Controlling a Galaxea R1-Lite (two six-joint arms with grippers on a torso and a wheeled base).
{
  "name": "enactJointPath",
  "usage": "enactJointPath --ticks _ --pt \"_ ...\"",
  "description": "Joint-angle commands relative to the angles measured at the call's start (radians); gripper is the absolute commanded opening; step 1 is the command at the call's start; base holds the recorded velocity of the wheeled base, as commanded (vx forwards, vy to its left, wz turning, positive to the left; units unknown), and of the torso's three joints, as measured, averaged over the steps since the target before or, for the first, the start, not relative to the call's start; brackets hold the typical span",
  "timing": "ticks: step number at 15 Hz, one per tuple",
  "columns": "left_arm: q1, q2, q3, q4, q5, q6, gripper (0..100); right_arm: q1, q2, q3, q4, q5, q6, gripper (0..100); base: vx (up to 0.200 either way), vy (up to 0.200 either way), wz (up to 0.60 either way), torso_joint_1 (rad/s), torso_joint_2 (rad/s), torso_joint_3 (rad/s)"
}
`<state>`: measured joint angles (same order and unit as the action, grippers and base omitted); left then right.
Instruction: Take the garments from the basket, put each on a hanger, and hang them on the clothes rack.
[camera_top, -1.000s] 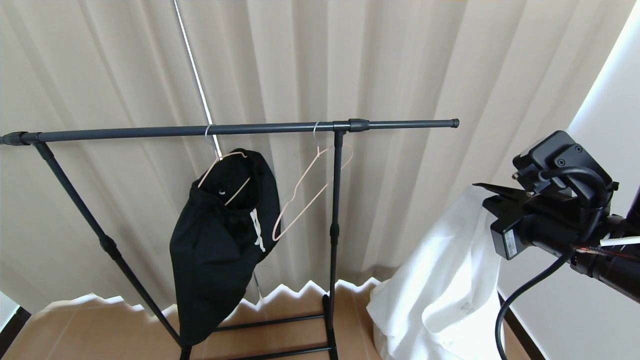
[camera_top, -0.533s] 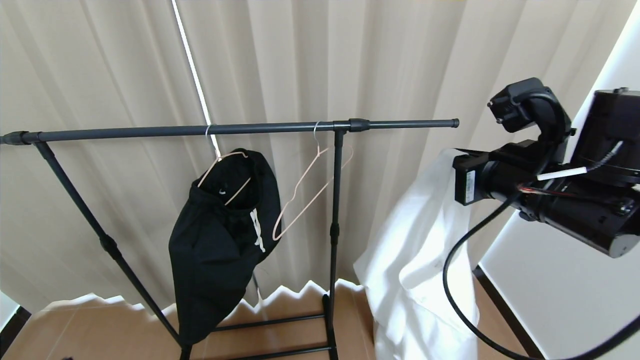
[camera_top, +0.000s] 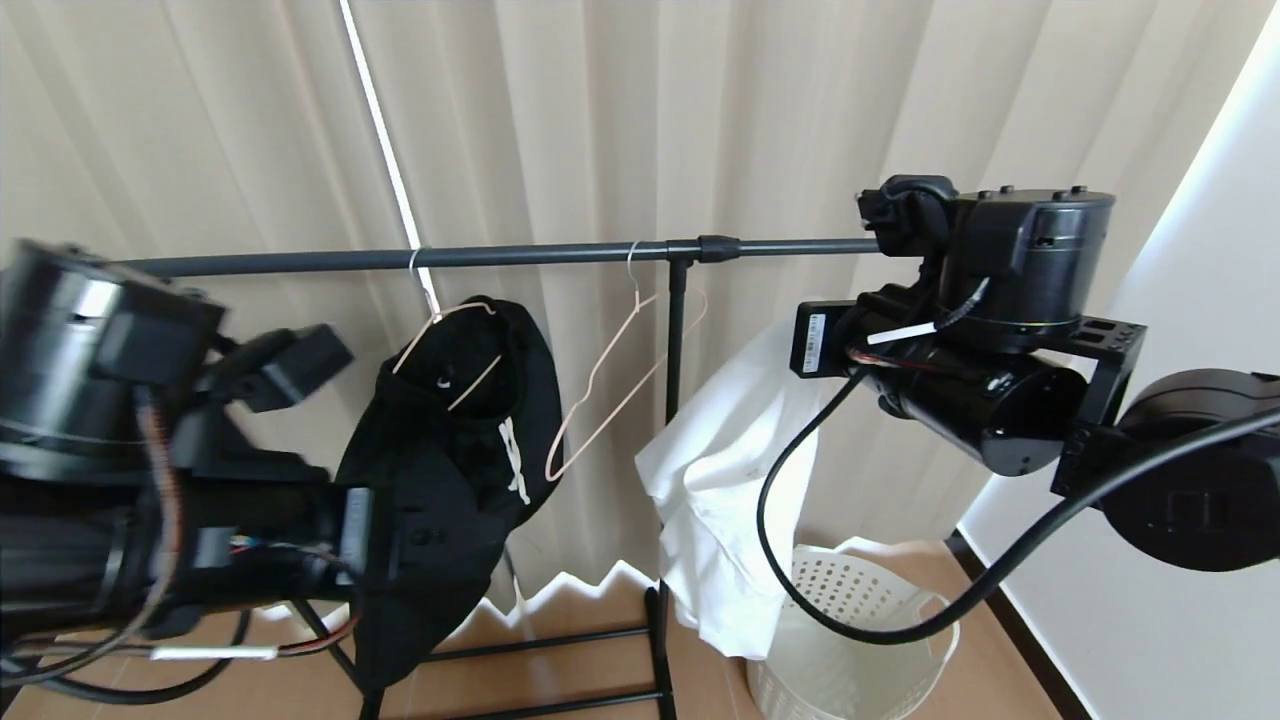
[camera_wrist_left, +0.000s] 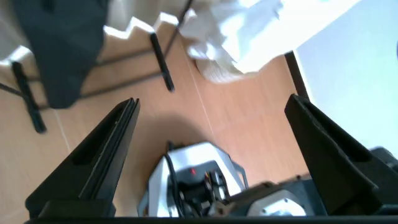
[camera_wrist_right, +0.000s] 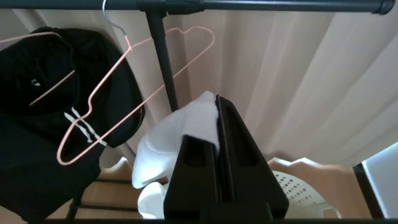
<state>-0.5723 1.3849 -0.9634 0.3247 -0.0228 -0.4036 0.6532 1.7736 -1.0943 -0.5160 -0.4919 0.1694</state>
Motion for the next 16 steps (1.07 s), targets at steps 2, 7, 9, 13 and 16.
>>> enactJointPath --ticks 2,7,9,13,16 --pt "-0.133 0.364 -0.228 0.091 0.020 -0.165 100 0.031 0.076 -0.039 -0.006 -0.025 0.007 0 0.000 0.000 0.00 0.000 0.00 0.000" --pt "-0.159 0.625 -0.526 0.257 0.021 -0.477 100 0.052 0.072 -0.045 -0.009 -0.043 0.018 0 0.000 0.000 0.00 0.000 0.00 0.000" --pt "-0.178 0.672 -0.561 0.257 0.021 -0.520 100 0.054 0.064 -0.042 -0.009 -0.050 0.016 0 0.000 0.000 0.00 0.000 0.00 0.000" --pt "-0.193 0.727 -0.604 0.252 0.023 -0.592 100 0.071 0.049 -0.042 -0.009 -0.051 0.016 0 0.000 0.000 0.00 0.000 0.00 0.000" --pt "-0.172 0.749 -0.696 0.249 0.029 -0.609 100 0.082 0.040 -0.038 -0.009 -0.051 0.018 0 0.000 0.000 0.00 0.000 0.00 0.000"
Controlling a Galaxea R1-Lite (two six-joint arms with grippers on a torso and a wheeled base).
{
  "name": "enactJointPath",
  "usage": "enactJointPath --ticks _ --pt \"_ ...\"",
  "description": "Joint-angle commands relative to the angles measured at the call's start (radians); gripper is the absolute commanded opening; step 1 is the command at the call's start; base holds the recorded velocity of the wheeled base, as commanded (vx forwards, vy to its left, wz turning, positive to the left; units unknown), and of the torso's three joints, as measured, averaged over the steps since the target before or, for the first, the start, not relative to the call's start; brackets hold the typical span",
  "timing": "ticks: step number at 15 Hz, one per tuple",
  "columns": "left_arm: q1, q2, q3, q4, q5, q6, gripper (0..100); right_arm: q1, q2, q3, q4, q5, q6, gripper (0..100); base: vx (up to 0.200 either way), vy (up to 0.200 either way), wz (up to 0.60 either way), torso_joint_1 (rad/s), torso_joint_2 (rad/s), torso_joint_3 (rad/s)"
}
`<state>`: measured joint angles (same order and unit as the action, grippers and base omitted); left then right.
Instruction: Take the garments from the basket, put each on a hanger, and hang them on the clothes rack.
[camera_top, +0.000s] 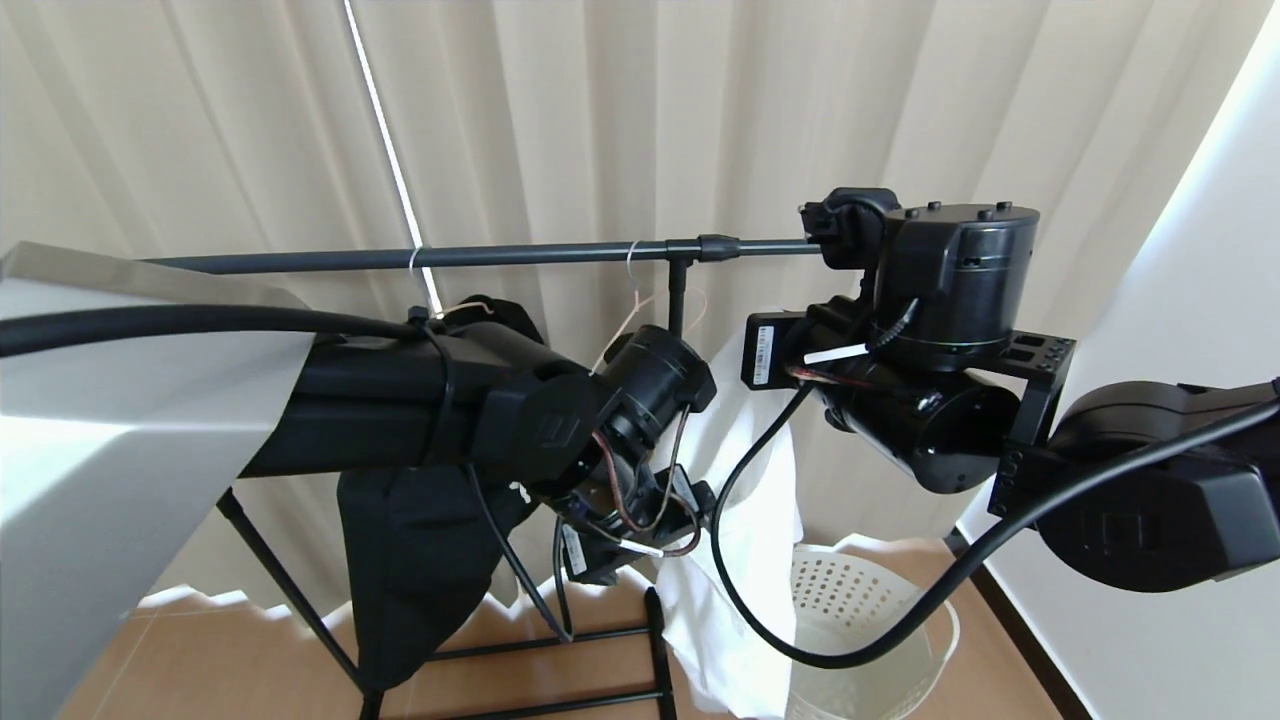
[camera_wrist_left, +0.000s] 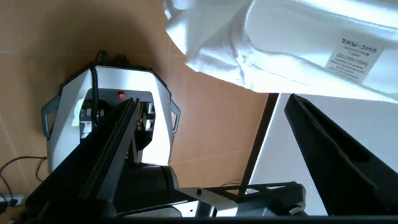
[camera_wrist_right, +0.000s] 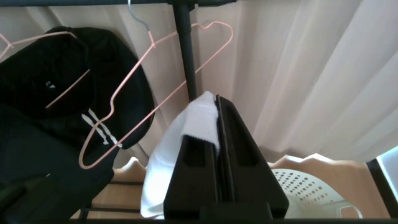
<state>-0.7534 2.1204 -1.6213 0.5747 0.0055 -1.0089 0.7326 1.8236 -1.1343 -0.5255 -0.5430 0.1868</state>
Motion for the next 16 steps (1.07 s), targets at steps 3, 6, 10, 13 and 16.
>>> enactJointPath --ticks 3,6,10,13,16 --pt "0.012 0.029 -0.054 -0.013 -0.001 -0.008 100 0.010 -0.014 -0.001 -0.001 0.000 0.000 0 0.000 0.000 0.00 0.000 0.00 0.000" --pt "0.022 0.049 -0.069 -0.052 0.007 -0.005 100 0.010 -0.014 0.002 -0.001 0.000 0.000 0 0.000 0.000 0.00 0.000 0.00 0.000" --pt "0.042 0.082 -0.086 -0.052 0.019 -0.008 100 0.010 -0.012 -0.001 -0.001 0.001 -0.001 0 0.000 0.000 0.00 0.000 0.00 0.000" --pt "0.040 0.079 -0.052 -0.047 0.022 -0.007 100 0.007 -0.014 -0.007 -0.001 0.001 -0.001 0 0.000 0.000 0.00 0.000 0.00 0.000" --pt "0.034 0.079 -0.002 -0.052 0.030 -0.008 100 0.002 -0.017 -0.013 -0.001 0.001 -0.001 0 0.000 0.000 0.00 0.000 0.00 0.000"
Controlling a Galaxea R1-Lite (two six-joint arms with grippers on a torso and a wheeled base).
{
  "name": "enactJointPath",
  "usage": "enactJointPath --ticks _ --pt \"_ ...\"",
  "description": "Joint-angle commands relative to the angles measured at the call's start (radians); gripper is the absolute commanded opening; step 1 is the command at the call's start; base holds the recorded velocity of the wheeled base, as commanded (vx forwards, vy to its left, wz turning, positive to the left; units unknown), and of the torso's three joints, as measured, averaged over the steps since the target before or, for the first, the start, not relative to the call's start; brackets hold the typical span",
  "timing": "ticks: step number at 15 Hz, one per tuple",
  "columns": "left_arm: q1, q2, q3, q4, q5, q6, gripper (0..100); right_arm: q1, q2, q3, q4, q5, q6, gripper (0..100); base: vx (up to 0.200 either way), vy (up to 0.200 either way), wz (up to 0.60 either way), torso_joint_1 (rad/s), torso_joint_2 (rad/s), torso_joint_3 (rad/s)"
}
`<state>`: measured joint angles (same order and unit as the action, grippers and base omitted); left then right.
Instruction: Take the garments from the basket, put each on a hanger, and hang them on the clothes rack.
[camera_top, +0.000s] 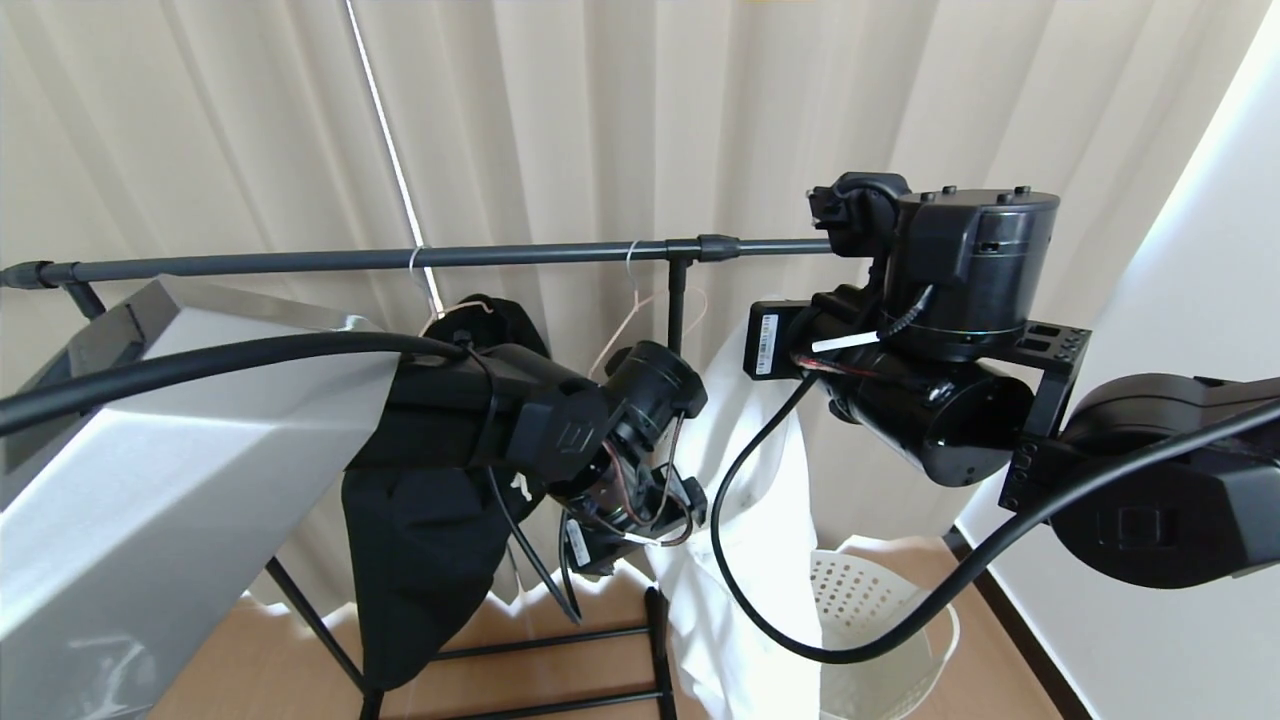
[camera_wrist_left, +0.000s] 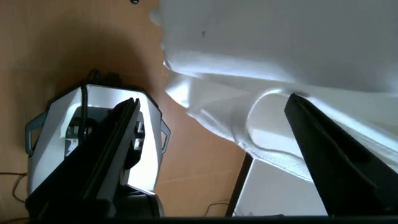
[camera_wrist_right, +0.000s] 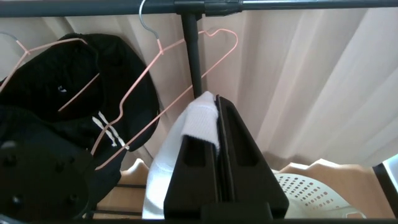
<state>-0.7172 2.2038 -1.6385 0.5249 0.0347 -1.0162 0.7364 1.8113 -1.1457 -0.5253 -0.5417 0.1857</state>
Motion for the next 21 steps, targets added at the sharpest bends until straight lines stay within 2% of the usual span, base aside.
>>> enactJointPath --ticks 1,7,8,11,15,19,21 --pt "-0.004 -0.004 0.025 -0.002 0.001 -0.001 100 -0.005 -0.006 -0.002 -0.001 0.000 -0.002 0 0.000 0.000 0.00 0.000 0.00 0.000" --pt "-0.031 -0.007 0.085 0.000 0.025 -0.001 100 -0.025 -0.006 -0.019 0.001 0.002 0.000 0 0.000 0.000 0.00 0.000 0.00 0.000" --pt "-0.045 -0.007 0.095 0.000 0.034 0.004 0 -0.026 -0.006 -0.023 0.002 0.002 0.000 0 0.000 0.000 0.00 0.000 0.00 0.000" --pt "-0.064 -0.030 0.105 0.001 0.083 0.010 0 -0.026 -0.004 -0.023 0.011 -0.003 -0.002 0 0.000 0.000 0.00 0.000 0.00 0.000" --pt "-0.034 -0.104 0.101 0.004 0.094 0.024 0 -0.028 -0.004 -0.022 0.050 -0.038 -0.005 0 0.000 0.000 0.00 0.000 0.00 0.000" --pt "0.061 -0.213 0.071 0.004 0.096 0.139 0 -0.034 -0.043 -0.032 0.232 -0.044 -0.008 0 0.000 0.000 0.00 0.000 0.00 0.000" --pt "0.081 -0.236 0.045 0.004 0.096 0.183 0 -0.034 -0.058 -0.045 0.332 -0.044 -0.009 0 0.000 0.000 0.00 0.000 0.00 0.000"
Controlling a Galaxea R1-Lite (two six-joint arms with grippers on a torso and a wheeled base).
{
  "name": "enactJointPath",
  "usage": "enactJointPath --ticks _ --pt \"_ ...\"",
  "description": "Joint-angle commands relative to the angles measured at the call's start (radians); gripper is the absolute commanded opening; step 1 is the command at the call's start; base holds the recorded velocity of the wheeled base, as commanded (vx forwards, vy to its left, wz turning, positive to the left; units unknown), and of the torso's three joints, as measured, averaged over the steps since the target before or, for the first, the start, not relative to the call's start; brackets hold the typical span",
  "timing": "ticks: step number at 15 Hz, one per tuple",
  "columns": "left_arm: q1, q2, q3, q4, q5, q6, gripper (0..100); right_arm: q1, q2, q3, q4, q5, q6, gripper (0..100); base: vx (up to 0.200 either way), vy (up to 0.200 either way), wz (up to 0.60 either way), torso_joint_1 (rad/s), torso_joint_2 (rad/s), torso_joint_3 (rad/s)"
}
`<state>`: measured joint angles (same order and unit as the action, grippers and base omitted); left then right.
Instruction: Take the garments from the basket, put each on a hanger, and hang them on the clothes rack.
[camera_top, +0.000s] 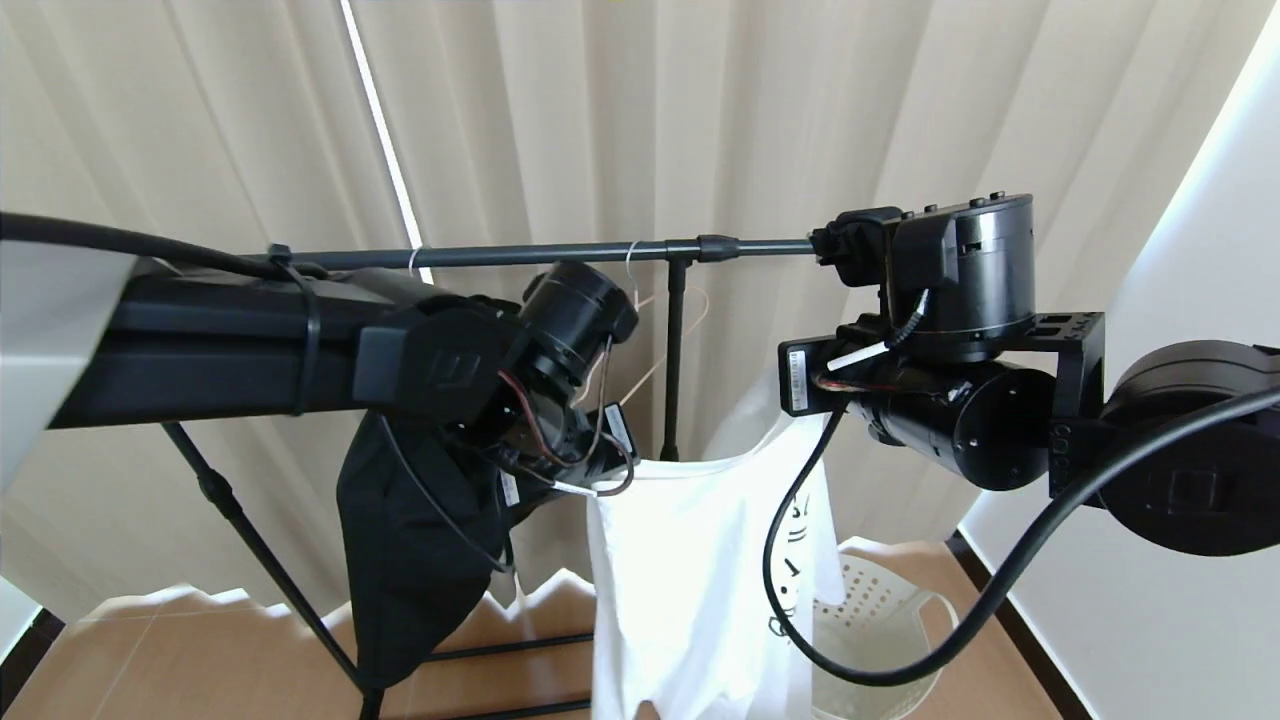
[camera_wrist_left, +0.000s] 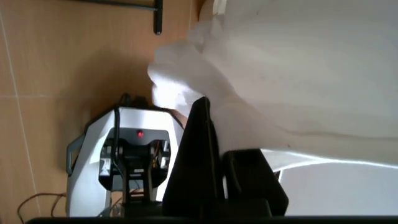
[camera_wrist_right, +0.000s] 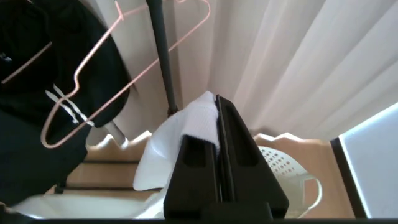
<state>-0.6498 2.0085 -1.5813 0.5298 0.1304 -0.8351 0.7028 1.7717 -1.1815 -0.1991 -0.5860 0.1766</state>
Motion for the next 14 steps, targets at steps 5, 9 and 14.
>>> enactJointPath --ticks 5,9,14 --pt "0.015 -0.091 -0.095 -0.001 0.001 0.125 0 0.003 -0.063 -0.061 0.296 -0.011 0.003 0 0.000 0.000 0.00 0.000 0.00 0.000" --pt "0.012 -0.122 -0.146 0.003 0.001 0.172 0 0.027 -0.067 -0.069 0.414 -0.040 0.001 0 0.000 0.000 0.00 0.000 0.00 0.000" --pt "0.010 -0.169 -0.149 -0.001 0.001 0.260 0 0.092 -0.051 -0.050 0.474 -0.155 0.004 0 0.000 0.000 0.00 0.000 0.00 0.000"
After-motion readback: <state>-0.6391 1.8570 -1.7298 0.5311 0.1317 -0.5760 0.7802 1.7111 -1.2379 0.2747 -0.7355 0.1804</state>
